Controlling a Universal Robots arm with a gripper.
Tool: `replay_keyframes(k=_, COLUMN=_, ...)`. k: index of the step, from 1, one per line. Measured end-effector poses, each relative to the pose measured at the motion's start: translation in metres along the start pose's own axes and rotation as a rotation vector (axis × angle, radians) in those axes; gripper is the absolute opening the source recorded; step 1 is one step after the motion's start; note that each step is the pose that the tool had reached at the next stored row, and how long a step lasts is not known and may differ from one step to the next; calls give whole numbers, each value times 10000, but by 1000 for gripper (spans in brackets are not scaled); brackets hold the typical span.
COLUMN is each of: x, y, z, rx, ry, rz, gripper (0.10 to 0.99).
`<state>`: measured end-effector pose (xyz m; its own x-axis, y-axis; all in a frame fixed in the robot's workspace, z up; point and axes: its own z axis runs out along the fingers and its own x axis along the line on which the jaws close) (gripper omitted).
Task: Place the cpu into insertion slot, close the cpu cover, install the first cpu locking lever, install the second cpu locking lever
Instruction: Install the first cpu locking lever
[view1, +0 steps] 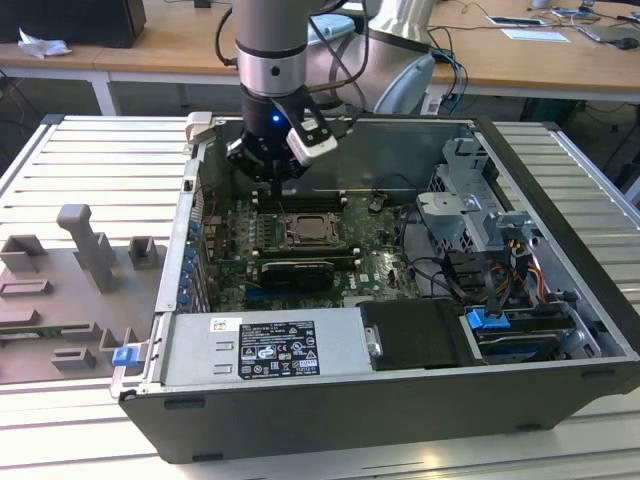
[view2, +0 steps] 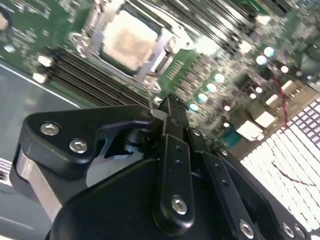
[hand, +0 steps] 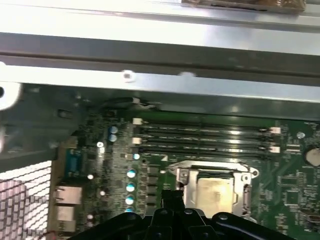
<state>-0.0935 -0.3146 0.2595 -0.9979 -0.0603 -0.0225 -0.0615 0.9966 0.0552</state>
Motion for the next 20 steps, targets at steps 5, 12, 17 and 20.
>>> replay_keyframes(k=5, x=99, y=17, z=-1, rx=0, ry=1, rz=0, gripper=106)
replay_keyframes(k=12, x=124, y=191, z=14, rx=0, ry=1, rz=0, gripper=106)
replay_keyframes(k=17, x=44, y=197, z=19, rx=-1, ry=0, rz=1, gripper=106)
replay_keyframes(k=20, x=-66, y=191, z=24, rx=-1, ry=0, rz=-1, gripper=106)
